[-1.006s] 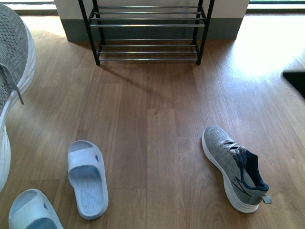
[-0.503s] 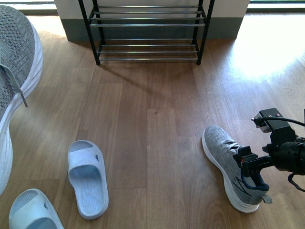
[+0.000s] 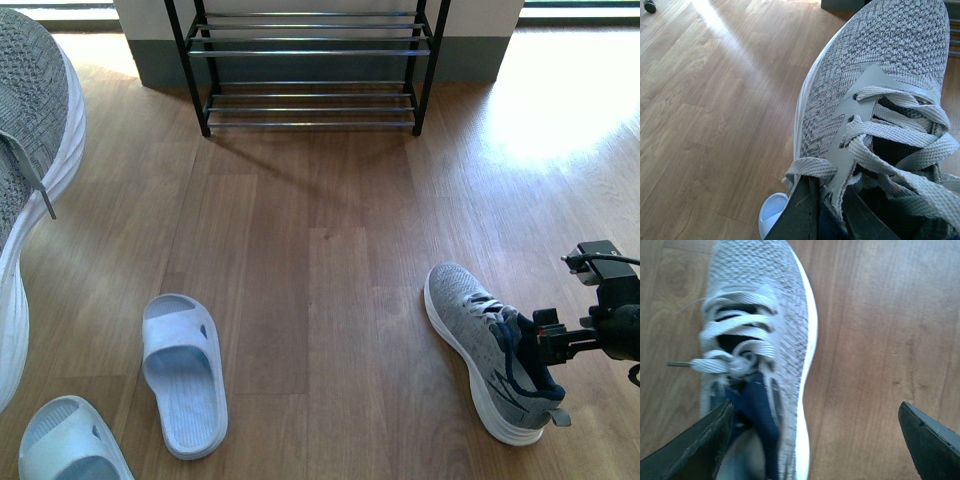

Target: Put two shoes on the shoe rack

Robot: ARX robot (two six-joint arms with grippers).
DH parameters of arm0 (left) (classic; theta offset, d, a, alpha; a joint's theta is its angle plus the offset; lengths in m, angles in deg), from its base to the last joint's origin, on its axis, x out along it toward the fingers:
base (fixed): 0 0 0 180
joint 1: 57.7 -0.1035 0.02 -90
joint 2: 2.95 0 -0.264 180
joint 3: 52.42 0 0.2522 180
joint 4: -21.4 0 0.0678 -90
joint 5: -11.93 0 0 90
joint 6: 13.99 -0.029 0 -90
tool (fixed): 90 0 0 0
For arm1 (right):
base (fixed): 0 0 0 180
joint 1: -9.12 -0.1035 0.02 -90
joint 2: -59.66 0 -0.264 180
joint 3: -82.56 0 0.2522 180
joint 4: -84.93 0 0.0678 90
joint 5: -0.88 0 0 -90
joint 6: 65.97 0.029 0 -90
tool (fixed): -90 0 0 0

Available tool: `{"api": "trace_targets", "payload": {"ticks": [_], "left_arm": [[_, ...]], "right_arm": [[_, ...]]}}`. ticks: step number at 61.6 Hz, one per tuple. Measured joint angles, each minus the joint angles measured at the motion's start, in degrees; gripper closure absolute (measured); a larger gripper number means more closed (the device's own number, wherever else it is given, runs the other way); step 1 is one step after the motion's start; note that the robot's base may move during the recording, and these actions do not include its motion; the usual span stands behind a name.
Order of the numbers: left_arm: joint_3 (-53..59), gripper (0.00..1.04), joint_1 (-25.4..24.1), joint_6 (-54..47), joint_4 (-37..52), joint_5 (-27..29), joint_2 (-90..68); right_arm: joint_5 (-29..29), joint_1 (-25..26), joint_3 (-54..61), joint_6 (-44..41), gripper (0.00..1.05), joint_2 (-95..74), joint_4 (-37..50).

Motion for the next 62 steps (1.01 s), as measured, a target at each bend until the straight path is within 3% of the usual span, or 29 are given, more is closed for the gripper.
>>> {"api": "trace_targets", "payload": {"ticks": [29,54,62], "left_arm": [[0.0,1.03,0.0,0.0,0.0,0.0,0.0],[0.0,1.03,0.0,0.0,0.0,0.0,0.0],[0.0,1.03,0.0,0.0,0.0,0.0,0.0]], "right_arm": [[0.2,-0.04,-2.69,1.05,0.09,-3.78,1.51],[0.96,-1.97,-4.04,1.92,0.64,-5.97,2.95],[0.83,-2.78,-3.85,2.73,0.87,-5.97,3.48]]}}
